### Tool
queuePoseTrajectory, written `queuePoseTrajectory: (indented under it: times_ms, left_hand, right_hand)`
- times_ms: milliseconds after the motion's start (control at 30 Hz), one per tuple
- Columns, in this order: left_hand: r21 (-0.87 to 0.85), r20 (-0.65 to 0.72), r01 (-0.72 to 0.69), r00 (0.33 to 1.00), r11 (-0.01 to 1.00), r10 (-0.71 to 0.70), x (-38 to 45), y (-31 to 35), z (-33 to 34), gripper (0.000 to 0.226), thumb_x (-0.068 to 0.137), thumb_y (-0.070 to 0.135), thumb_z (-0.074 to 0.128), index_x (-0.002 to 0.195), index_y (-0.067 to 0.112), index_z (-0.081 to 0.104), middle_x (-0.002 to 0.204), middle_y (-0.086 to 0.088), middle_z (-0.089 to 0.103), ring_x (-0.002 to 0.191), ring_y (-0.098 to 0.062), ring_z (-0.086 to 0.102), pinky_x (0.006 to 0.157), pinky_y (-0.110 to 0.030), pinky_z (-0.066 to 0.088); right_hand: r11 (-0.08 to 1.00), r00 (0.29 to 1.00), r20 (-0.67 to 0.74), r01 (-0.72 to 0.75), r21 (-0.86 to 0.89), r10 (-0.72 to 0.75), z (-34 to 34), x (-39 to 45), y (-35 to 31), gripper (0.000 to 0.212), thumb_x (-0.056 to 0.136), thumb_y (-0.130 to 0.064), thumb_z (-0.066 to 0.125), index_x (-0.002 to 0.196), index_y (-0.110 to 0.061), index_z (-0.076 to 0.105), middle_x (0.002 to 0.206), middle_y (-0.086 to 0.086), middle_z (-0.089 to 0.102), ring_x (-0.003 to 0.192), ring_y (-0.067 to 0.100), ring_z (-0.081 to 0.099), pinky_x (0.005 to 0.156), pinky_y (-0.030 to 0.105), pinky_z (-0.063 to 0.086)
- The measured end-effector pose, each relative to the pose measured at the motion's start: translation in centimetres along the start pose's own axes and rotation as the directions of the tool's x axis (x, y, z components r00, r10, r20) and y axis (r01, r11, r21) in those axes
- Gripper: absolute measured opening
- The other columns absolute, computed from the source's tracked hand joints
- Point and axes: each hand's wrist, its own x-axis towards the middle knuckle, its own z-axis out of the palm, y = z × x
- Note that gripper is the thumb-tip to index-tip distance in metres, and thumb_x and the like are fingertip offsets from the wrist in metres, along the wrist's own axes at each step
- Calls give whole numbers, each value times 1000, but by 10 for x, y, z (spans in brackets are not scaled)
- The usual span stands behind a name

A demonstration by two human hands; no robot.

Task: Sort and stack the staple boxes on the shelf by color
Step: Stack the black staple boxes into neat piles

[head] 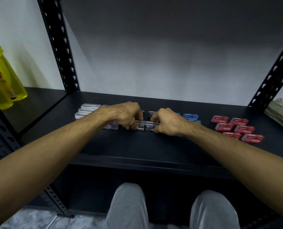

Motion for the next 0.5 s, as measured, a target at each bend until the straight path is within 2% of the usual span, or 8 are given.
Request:
queuePoseTrajectory:
  times_ms: [200,333,500]
  left_hand:
    - [-14,-7,-5,1000,1000,5,0,0,1,29,87,19,72,114,24,65,61,2,66,50,-8,59,51,-20,47]
    - [-19,-2,-6,1000,1000,5,2,-2,1,29,86,20,73,113,23,66,62,0,67,54,-13,61,55,-23,51]
    - [-24,-8,-9,1000,1000,9,1,-1,2,31,86,22,73,116,25,65,63,0,67,52,-11,60,50,-19,46]
  right_hand:
    - [1000,1000,15,-6,10,6,-1,-1,-1,22,86,-16,71,108,-16,70,95,-3,66,76,8,59,53,16,38]
    - [1000,1000,24,-5,10,5,-2,-1,-1,23,86,-16,71,110,-16,70,92,-5,63,74,6,56,53,16,37]
    - [1000,1000,21,-3,0,3,-2,-1,0,24,86,-16,71,109,-16,70,87,-8,61,69,2,54,52,15,36]
